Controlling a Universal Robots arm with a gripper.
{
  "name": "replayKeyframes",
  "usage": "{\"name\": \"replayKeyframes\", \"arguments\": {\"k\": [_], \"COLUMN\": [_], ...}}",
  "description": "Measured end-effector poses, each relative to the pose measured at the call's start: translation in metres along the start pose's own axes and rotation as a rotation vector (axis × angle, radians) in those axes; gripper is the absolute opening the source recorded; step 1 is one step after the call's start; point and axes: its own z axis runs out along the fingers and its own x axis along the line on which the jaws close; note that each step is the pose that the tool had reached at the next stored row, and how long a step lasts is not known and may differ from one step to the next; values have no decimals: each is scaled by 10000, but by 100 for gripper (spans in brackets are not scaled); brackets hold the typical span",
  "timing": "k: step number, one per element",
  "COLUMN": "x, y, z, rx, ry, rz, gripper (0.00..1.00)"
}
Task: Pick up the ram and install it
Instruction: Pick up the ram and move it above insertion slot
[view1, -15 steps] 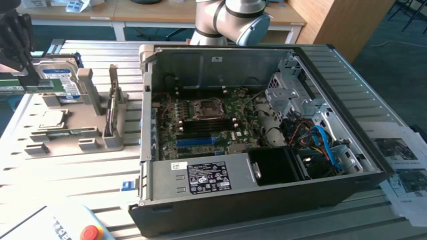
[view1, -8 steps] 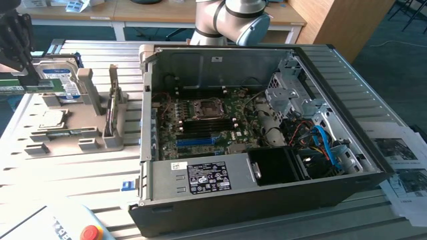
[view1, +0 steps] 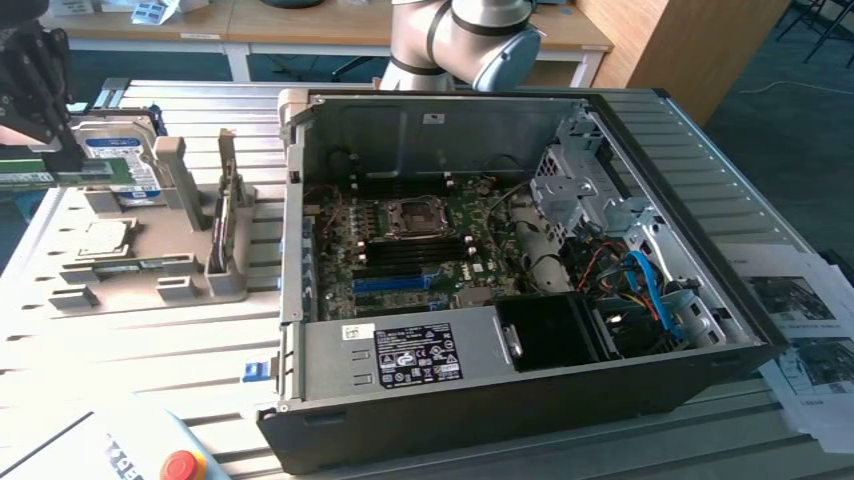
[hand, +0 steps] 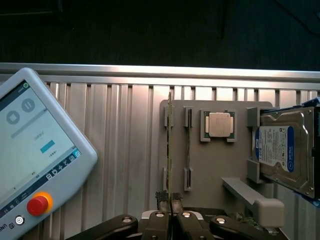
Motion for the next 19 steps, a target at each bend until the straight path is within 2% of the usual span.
{"name": "replayKeyframes", "arguments": {"k": [3, 19], "x": [21, 61], "y": [-126, -411], "z": [-4, -11], "rx": [-1, -20], "ry": [0, -1], "rz": [-1, -2], "gripper": [12, 12]}}
